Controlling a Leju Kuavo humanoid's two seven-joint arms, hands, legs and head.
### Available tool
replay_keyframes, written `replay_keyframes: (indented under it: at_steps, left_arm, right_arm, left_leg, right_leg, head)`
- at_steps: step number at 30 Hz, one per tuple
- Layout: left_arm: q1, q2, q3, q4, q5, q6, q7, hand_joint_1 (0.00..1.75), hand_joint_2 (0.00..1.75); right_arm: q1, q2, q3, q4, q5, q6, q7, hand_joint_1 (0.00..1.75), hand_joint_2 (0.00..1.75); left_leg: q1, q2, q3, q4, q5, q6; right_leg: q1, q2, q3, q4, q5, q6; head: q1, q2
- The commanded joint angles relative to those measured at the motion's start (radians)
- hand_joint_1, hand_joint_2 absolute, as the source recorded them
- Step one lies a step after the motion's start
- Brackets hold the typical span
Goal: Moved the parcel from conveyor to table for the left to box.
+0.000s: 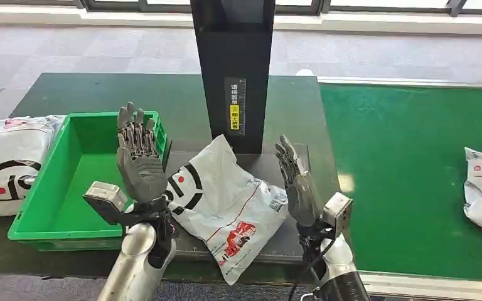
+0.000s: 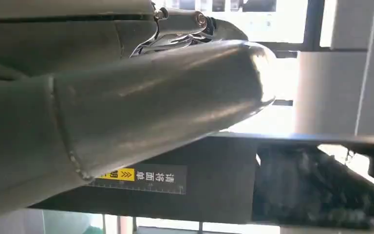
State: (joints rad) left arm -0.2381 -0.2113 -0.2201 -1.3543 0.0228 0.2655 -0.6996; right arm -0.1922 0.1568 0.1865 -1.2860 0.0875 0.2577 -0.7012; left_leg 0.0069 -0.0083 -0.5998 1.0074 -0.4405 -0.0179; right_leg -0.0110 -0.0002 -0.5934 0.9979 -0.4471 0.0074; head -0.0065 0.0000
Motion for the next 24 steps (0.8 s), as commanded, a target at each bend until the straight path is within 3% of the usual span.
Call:
replay_keyframes:
  at_steps: [1,3,4,6,12,20,23,24]
  left_arm:
    - [-0.001,0.073,-0.054,0.013,-0.166,-0.025,0.001,0.0,0.0]
    - [0.0,0.103,-0.093,0.023,-0.377,0.019,0.06,0.0,0.0]
    - [0.018,0.117,-0.091,0.01,-0.497,-0.013,0.089,0.0,1.75]
    - [0.062,0.14,-0.083,0.005,-0.748,-0.019,0.167,0.0,1.75]
    - [0.086,0.13,-0.1,0.166,-1.067,-0.078,0.298,0.0,1.75]
    - [0.05,0.117,-0.095,0.243,-1.124,-0.114,0.344,0.0,1.75]
    - [0.047,0.123,-0.105,0.264,-1.146,-0.138,0.358,0.0,1.75]
    - [0.047,0.123,-0.105,0.264,-1.146,-0.138,0.358,0.0,1.75]
  right_arm:
    - [0.001,-0.024,-0.028,-0.137,-0.017,-0.052,0.003,0.0,0.0]
    - [0.013,-0.036,-0.035,-0.215,-0.027,-0.05,0.003,0.0,0.0]
    - [0.019,-0.041,-0.046,-0.258,-0.03,-0.041,0.003,0.0,0.0]
    - [0.047,-0.05,-0.07,-0.352,-0.027,-0.033,0.003,0.0,0.0]
    - [0.165,-0.07,-0.094,-0.584,-0.023,-0.026,0.003,0.0,0.0]
    - [0.194,-0.083,-0.076,-0.65,-0.029,-0.039,0.003,0.0,0.0]
    - [0.193,-0.089,-0.074,-0.655,-0.033,-0.038,0.003,0.0,0.0]
    - [0.193,-0.089,-0.074,-0.655,-0.033,-0.038,0.003,0.0,0.0]
  left_leg:
    - [-0.001,0.002,0.003,-0.002,0.0,0.001]
    - [-0.001,0.001,0.001,-0.001,0.0,0.0]
    - [0.0,0.0,0.002,-0.001,0.0,0.001]
    - [-0.001,0.001,0.002,-0.002,0.0,0.0]
    - [-0.001,-0.002,0.004,-0.003,-0.001,0.001]
    - [0.0,0.001,0.001,-0.001,-0.002,-0.001]
    - [0.0,-0.001,0.007,-0.005,-0.002,0.0]
    - [-0.001,0.001,0.002,-0.002,-0.002,-0.001]
  right_leg:
    - [0.0,0.0,0.002,-0.001,0.0,0.0]
    - [-0.001,-0.001,0.001,0.0,0.0,0.0]
    - [0.0,-0.001,0.002,-0.001,0.0,0.0]
    - [-0.001,0.0,0.002,-0.001,-0.001,0.0]
    - [-0.001,-0.003,0.004,-0.002,-0.002,0.0]
    - [0.0,0.0,0.0,-0.001,-0.002,-0.001]
    - [0.0,-0.002,0.007,-0.005,-0.002,-0.001]
    - [-0.001,0.001,0.001,-0.002,-0.002,-0.001]
  head:
    - [0.0,0.0]
    - [0.0,0.0]
    - [0.0,0.0]
    - [0.0,0.0]
    - [0.0,0.0]
    - [0.0,0.0]
    - [0.0,0.0]
    - [0.0,0.0]
